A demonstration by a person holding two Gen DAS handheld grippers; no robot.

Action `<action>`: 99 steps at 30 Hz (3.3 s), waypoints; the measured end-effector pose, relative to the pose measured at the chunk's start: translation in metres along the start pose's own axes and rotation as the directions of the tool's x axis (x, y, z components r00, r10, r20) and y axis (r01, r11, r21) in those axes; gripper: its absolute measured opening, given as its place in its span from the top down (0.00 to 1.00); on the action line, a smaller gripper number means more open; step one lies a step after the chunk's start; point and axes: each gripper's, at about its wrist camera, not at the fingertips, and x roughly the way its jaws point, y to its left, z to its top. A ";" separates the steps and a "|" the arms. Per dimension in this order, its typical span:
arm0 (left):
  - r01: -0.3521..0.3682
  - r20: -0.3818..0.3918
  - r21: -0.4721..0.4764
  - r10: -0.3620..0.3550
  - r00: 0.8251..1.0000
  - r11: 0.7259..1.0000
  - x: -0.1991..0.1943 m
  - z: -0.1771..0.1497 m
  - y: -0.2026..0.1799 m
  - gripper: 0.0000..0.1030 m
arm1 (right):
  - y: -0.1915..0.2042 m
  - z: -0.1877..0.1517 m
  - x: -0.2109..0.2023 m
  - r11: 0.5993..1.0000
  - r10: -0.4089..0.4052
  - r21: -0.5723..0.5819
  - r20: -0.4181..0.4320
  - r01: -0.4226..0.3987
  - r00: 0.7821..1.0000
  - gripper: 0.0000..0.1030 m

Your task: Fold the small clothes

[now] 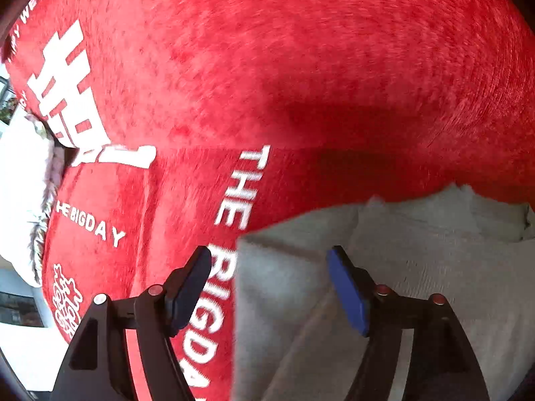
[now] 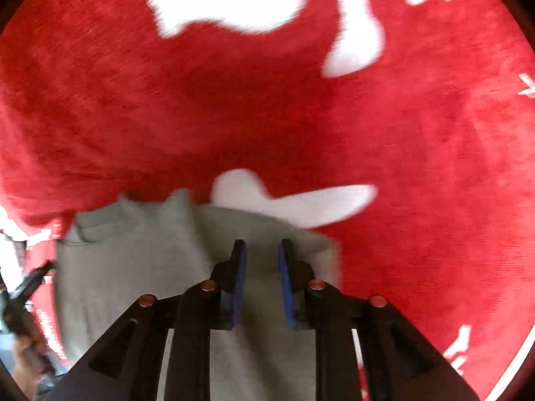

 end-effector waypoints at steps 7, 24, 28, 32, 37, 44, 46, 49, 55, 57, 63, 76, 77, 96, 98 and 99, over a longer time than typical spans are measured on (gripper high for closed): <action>0.174 -0.119 -0.065 -0.181 0.976 0.983 -0.030 -0.055 0.031 0.29 | 0.002 -0.038 -0.048 0.994 0.107 -0.003 0.000 -0.107 0.994 0.40; 0.444 -0.283 -0.019 -0.431 0.857 0.896 -0.018 -0.153 0.049 0.29 | 0.123 -0.225 0.041 0.683 0.667 0.516 -0.151 -0.518 0.729 0.39; 0.500 -0.299 -0.016 -0.481 0.824 0.866 -0.010 -0.154 0.056 0.74 | 0.140 -0.236 0.050 0.610 0.670 0.603 -0.046 -0.514 0.741 0.52; 0.587 -0.274 0.020 -0.560 0.782 0.810 -0.017 -0.148 0.063 0.87 | 0.146 -0.224 0.032 0.652 0.636 0.545 -0.016 -0.527 0.771 0.93; 0.575 -0.292 0.110 -0.527 0.798 0.810 -0.008 -0.163 0.063 0.87 | 0.159 -0.234 0.032 0.808 0.501 0.427 -0.133 -0.407 0.855 0.94; 0.593 -0.272 0.096 -0.552 0.788 0.800 -0.013 -0.168 0.086 0.87 | 0.164 -0.237 0.036 0.862 0.432 0.389 -0.226 -0.326 0.873 0.94; 0.583 -0.232 0.141 -0.545 0.805 0.800 -0.029 -0.154 0.094 0.87 | 0.173 -0.230 0.019 0.891 0.410 0.308 -0.237 -0.332 0.881 0.93; 0.575 -0.167 0.168 -0.552 0.817 0.800 -0.041 -0.130 0.100 0.87 | 0.180 -0.212 -0.013 0.927 0.356 0.194 -0.175 -0.322 0.918 0.93; 0.562 -0.093 0.195 -0.555 0.826 0.804 -0.036 -0.076 0.074 0.87 | 0.165 -0.158 -0.024 0.950 0.272 0.170 -0.046 -0.261 0.961 0.93; 0.544 -0.081 0.194 -0.540 0.838 0.816 -0.026 -0.065 0.053 0.87 | 0.159 -0.141 -0.020 0.957 0.246 0.163 -0.027 -0.238 0.969 0.93; 0.450 -0.137 0.150 -0.433 0.891 0.880 0.023 -0.061 0.036 0.87 | 0.123 -0.115 -0.007 0.980 0.143 0.145 -0.033 -0.137 0.989 0.93; 0.466 -0.136 0.082 -0.454 0.881 0.881 -0.001 -0.068 0.068 0.87 | 0.075 -0.123 -0.027 0.966 0.104 0.241 -0.022 -0.096 0.994 0.96; 0.458 -0.130 0.091 -0.445 0.886 0.884 -0.006 -0.070 0.070 0.87 | 0.075 -0.125 -0.030 0.964 0.109 0.245 -0.021 -0.100 0.994 0.96; 0.315 -0.043 0.040 -0.313 0.949 0.948 -0.054 -0.092 0.080 0.01 | 0.109 -0.174 -0.040 0.946 0.227 0.254 -0.079 -0.201 0.971 0.94; 0.297 -0.051 0.029 -0.295 0.954 0.954 -0.053 -0.092 0.080 0.01 | 0.113 -0.176 -0.037 0.944 0.236 0.255 -0.086 -0.207 0.968 0.94; 0.283 -0.054 0.025 -0.282 0.958 0.959 -0.052 -0.093 0.080 0.01 | 0.115 -0.177 -0.036 0.944 0.239 0.253 -0.090 -0.210 0.967 0.94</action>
